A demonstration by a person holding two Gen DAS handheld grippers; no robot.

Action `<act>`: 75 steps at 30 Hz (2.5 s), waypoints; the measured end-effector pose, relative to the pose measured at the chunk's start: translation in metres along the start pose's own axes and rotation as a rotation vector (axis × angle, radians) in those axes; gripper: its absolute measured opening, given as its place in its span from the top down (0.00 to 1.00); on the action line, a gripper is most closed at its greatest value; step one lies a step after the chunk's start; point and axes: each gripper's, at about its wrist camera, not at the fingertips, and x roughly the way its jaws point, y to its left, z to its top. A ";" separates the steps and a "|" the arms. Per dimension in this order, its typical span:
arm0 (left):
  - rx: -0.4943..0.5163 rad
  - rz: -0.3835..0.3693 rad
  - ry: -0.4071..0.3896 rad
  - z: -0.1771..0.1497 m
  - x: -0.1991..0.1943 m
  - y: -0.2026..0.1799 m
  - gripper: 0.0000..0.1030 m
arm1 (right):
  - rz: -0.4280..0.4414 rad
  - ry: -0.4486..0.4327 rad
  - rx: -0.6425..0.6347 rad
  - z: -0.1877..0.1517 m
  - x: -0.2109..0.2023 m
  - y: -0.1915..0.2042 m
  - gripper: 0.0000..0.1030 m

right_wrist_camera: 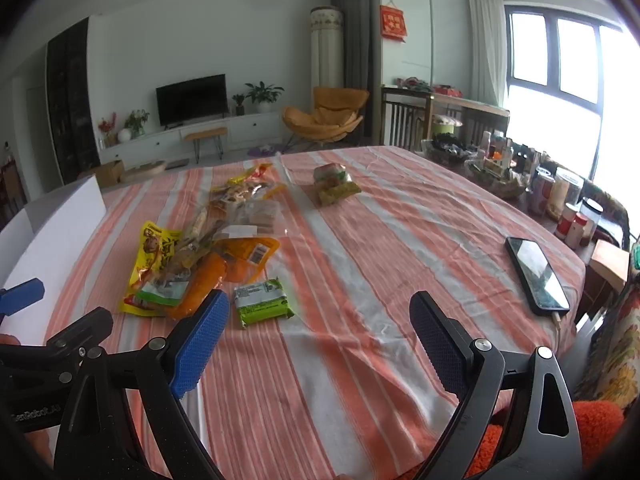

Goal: Organize snacks

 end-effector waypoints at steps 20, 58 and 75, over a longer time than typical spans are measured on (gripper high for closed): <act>-0.004 -0.007 0.020 -0.003 0.008 0.000 0.00 | 0.000 0.001 0.001 -0.001 0.001 0.000 0.09; -0.005 -0.020 0.082 -0.009 0.021 -0.001 0.00 | 0.006 0.006 0.009 -0.001 0.002 -0.002 0.09; -0.028 -0.025 0.350 -0.035 0.099 0.016 0.00 | 0.090 0.249 0.330 -0.020 0.038 -0.047 0.09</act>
